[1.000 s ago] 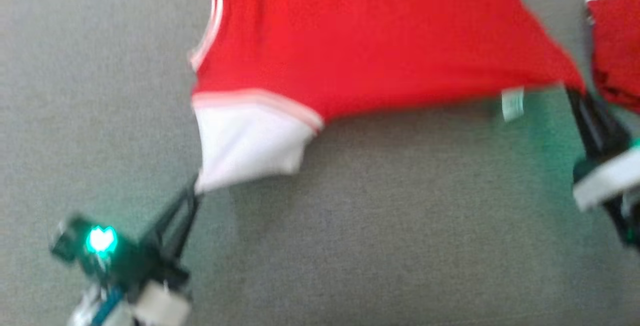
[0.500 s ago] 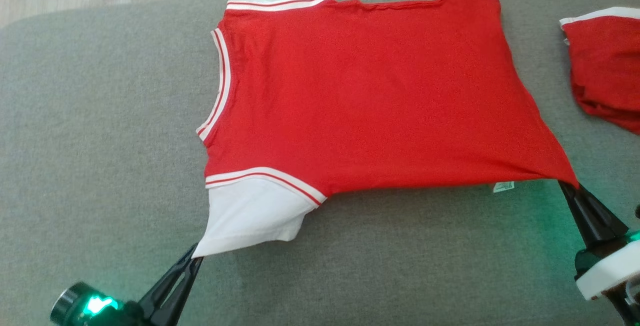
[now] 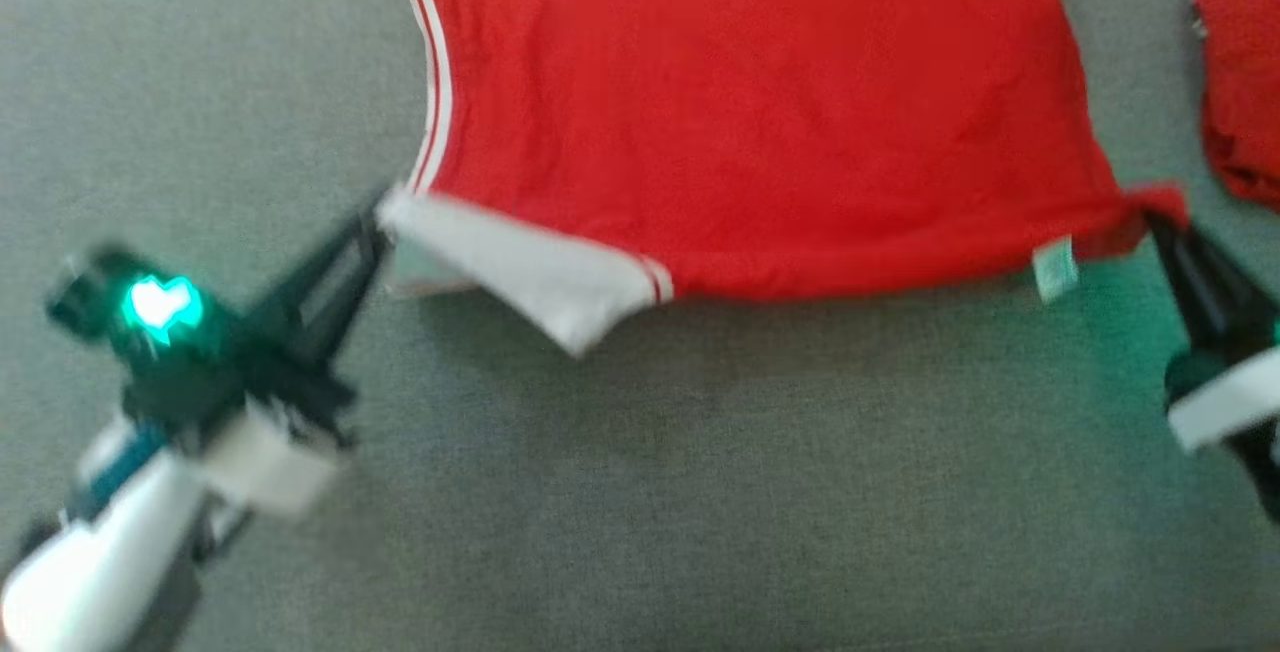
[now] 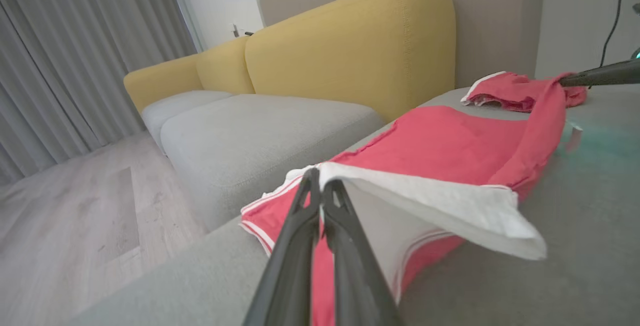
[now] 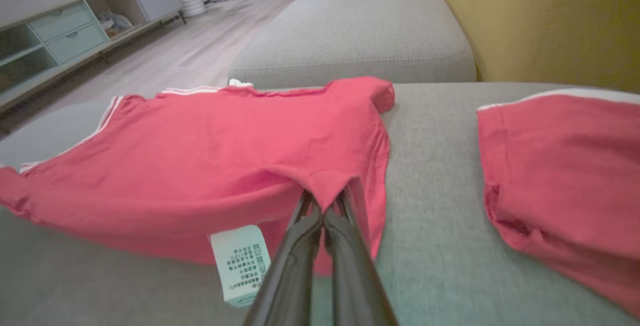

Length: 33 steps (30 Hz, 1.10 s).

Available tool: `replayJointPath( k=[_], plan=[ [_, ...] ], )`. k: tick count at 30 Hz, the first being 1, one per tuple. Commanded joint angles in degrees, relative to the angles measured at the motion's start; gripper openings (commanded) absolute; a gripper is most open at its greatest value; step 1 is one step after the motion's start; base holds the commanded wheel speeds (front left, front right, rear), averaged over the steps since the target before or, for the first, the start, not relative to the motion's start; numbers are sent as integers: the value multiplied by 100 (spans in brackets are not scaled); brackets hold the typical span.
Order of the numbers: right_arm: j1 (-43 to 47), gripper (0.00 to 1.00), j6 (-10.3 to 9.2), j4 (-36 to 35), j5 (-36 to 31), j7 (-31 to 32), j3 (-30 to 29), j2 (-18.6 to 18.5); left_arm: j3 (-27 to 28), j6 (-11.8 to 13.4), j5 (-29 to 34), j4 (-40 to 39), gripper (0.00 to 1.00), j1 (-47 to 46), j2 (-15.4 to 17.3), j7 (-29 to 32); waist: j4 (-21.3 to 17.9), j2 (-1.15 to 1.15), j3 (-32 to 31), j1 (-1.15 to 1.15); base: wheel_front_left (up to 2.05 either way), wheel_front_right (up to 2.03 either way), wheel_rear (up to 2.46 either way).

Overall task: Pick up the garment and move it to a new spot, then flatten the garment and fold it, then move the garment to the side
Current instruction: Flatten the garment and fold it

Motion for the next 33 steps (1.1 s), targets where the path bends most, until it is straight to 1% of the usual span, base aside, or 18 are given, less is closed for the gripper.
replayJointPath(
  k=[1,4,8,13,15,17,18,19,20,23,24,26,27,28,33],
  plan=[
    [-76,0,39,-87,70,-9,39,-237,216,-13,-28,-79,0,-386,256,2,-47,0,175,-1,0,0,0],
    [-551,0,39,30,164,23,172,-242,26,-29,-83,207,0,-1160,306,26,-96,0,403,-1,0,0,0],
    [-1116,0,39,280,217,-9,408,-223,-370,-34,-212,658,0,-2093,323,7,-138,0,690,-1,0,0,0],
    [-1658,1,39,630,267,-116,710,-155,-605,-35,-302,1433,0,-2899,252,-74,-193,0,927,-1,0,0,0],
    [-1833,6,39,790,290,-159,827,-123,-653,-35,-260,1720,0,-3121,237,-98,-221,0,983,-1,0,0,0],
    [-1979,20,39,936,336,-203,942,-70,-694,-35,-302,1951,0,-3253,176,-114,-243,0,1009,-1,0,0,0],
    [-2042,37,39,1004,358,-223,1000,-37,-732,-35,-340,2046,0,-3294,148,-119,-255,0,1017,-1,0,0,0],
    [-2095,65,39,1070,385,-241,1055,-1,-770,-35,-426,2124,32,-3316,112,-123,-267,0,1019,-1,0,0,0],
    [-2145,100,39,1134,419,-262,1088,41,-731,-35,-477,2164,100,-3351,82,-124,-280,0,1018,-1,0,0,0],
    [-2241,100,39,1258,535,-324,1106,219,-472,0,-548,2207,100,-3274,-34,-127,-333,0,960,-1,0,0,0],
    [-2251,100,39,1295,535,-338,1096,273,-400,49,-524,2193,100,-3194,-54,-127,-354,0,926,-1,0,0,0],
    [-2237,100,39,1351,468,-354,1037,371,-232,227,-498,2117,100,-2940,-125,-128,-389,0,837,-1,0,0,0],
    [-2231,100,39,1333,369,-357,923,420,-157,320,-494,2065,100,-2776,-167,-128,-402,0,796,-1,0,0,0],
    [-2129,100,39,1224,100,-360,553,566,-6,550,-502,1944,100,-2390,-285,-128,-421,0,688,-1,0,0,0],
    [-1478,100,39,739,-538,-362,-255,1057,234,961,-674,1814,100,-1324,-639,-128,-463,0,424,-1,0,0,0]
  ],
)
